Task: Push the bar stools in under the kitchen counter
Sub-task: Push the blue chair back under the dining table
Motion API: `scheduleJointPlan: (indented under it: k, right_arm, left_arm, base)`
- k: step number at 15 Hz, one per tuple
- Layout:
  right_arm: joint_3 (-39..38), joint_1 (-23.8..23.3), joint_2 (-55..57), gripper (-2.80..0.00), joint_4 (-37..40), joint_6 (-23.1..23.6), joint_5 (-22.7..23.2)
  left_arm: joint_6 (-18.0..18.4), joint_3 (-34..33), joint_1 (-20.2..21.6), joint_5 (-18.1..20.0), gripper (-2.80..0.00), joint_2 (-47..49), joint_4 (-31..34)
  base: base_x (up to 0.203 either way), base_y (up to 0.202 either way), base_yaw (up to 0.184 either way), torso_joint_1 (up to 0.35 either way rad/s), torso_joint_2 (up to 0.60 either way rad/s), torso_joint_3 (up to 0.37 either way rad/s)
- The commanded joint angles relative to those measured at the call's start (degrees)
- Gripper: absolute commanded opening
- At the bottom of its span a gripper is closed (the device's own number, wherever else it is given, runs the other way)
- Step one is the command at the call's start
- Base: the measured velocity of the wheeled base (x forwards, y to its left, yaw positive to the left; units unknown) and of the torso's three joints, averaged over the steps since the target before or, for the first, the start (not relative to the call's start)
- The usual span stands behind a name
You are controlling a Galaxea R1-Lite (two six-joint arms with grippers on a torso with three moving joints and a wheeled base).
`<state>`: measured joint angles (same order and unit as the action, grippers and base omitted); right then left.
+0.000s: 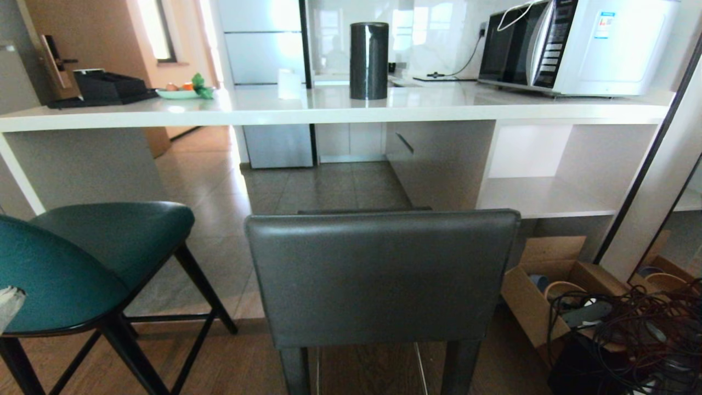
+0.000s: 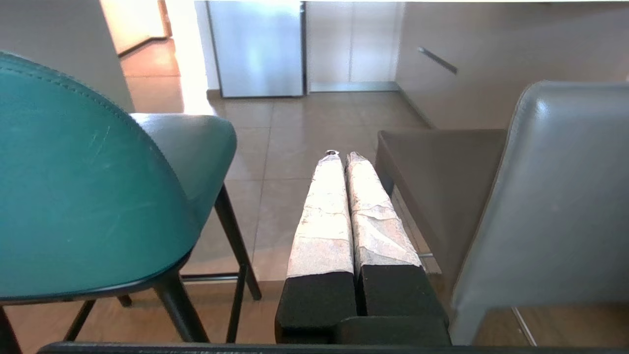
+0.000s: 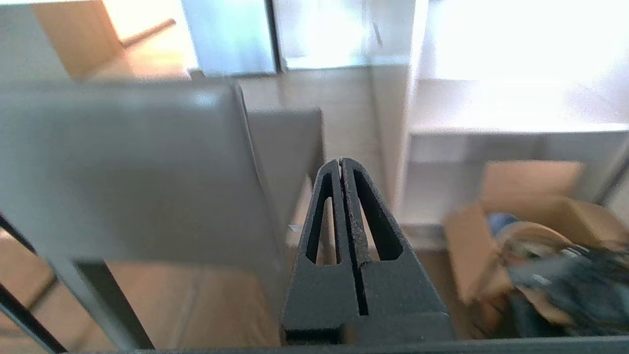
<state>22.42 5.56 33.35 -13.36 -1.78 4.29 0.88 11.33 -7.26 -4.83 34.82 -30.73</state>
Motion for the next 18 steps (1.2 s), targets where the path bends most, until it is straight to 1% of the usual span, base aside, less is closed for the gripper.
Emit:
scheduleJointPlan:
  k: [1, 2, 3, 4, 6, 8, 10, 11, 12, 13, 14, 15, 17, 18]
  right_arm:
    - [3.0, -0.5, -10.2, -2.80, 9.8, 2.6, -0.2]
    - [3.9, -0.6, -12.6, -2.80, 13.3, 3.7, -0.1]
    - [4.7, -0.8, -15.0, -2.80, 16.3, 4.3, -0.1]
    - [4.9, -0.9, -16.8, -2.80, 17.8, 4.5, -0.2]
    - [4.5, -2.8, -20.0, -2.80, 18.9, 4.8, -0.1]
    - [4.4, -4.9, -25.4, -2.80, 23.8, 7.1, 0.6]
    - [3.9, -5.4, -32.2, -2.80, 31.1, 9.6, 0.9]
    - [3.3, -5.5, -33.4, -2.80, 33.8, 10.0, 0.7]
    - [1.5, -5.6, -33.3, -2.80, 34.6, 10.3, 0.7]
    - [-1.2, -5.6, -33.3, -2.80, 33.3, 10.4, 0.7]
    - [-4.4, -5.6, -33.3, -2.80, 30.8, 10.4, 0.7]
    - [-8.4, -5.6, -33.3, -2.80, 26.9, 10.4, 0.4]
    - [-16.4, -5.6, -33.3, -2.80, 18.9, 10.4, -0.8]
    - [-20.4, -5.6, -33.3, -2.80, 15.6, 10.4, -1.3]
  left_arm:
    - [1.3, 0.8, 3.4, 1.9, -2.80, -7.0, 4.4]
    - [2.5, 0.9, 4.2, 3.3, -2.80, -9.5, 7.1]
    - [3.3, 1.0, 5.1, 5.9, -2.80, -12.5, 10.0]
    - [3.7, 1.3, 6.1, 8.2, -2.80, -15.7, 13.5]
    - [4.1, 2.4, 8.0, 10.4, -2.80, -22.3, 21.2]
    - [4.2, 2.9, 7.9, 11.5, -2.80, -29.5, 28.9]
    - [4.2, 3.0, 7.6, 14.8, -2.80, -34.8, 39.3]
    - [3.9, 2.2, 7.5, 16.0, -2.80, -34.9, 39.7]
    - [4.1, 0.5, 7.4, 16.2, -2.80, -34.8, 39.6]
    - [4.2, -1.5, 7.4, 16.0, -2.80, -34.8, 39.5]
    - [4.2, -3.4, 7.4, 15.3, -2.80, -34.8, 39.4]
    - [4.3, -5.2, 7.4, 13.8, -2.80, -34.8, 39.2]
    - [2.9, -6.6, 7.4, 13.3, -2.80, -34.8, 35.6]
    - [2.1, -6.7, 7.4, 13.2, -2.80, -34.8, 35.6]
  base:
    - [0.000, 0.000, 0.000, 0.000, 0.00, 0.000]
    - [0.000, 0.000, 0.000, 0.000, 0.00, 0.000]
    - [0.000, 0.000, 0.000, 0.000, 0.00, 0.000]
    - [0.000, 0.000, 0.000, 0.000, 0.00, 0.000]
    - [0.000, 0.000, 0.000, 0.000, 0.00, 0.000]
    - [0.000, 0.000, 0.000, 0.000, 0.00, 0.000]
    - [0.000, 0.000, 0.000, 0.000, 0.00, 0.000]
    - [0.000, 0.000, 0.000, 0.000, 0.00, 0.000]
    - [0.000, 0.000, 0.000, 0.000, 0.00, 0.000]
    - [0.000, 0.000, 0.000, 0.000, 0.00, 0.000]
    - [0.000, 0.000, 0.000, 0.000, 0.00, 0.000]
    - [0.000, 0.000, 0.000, 0.000, 0.00, 0.000]
    - [0.000, 0.000, 0.000, 0.000, 0.00, 0.000]
    - [0.000, 0.000, 0.000, 0.000, 0.00, 0.000]
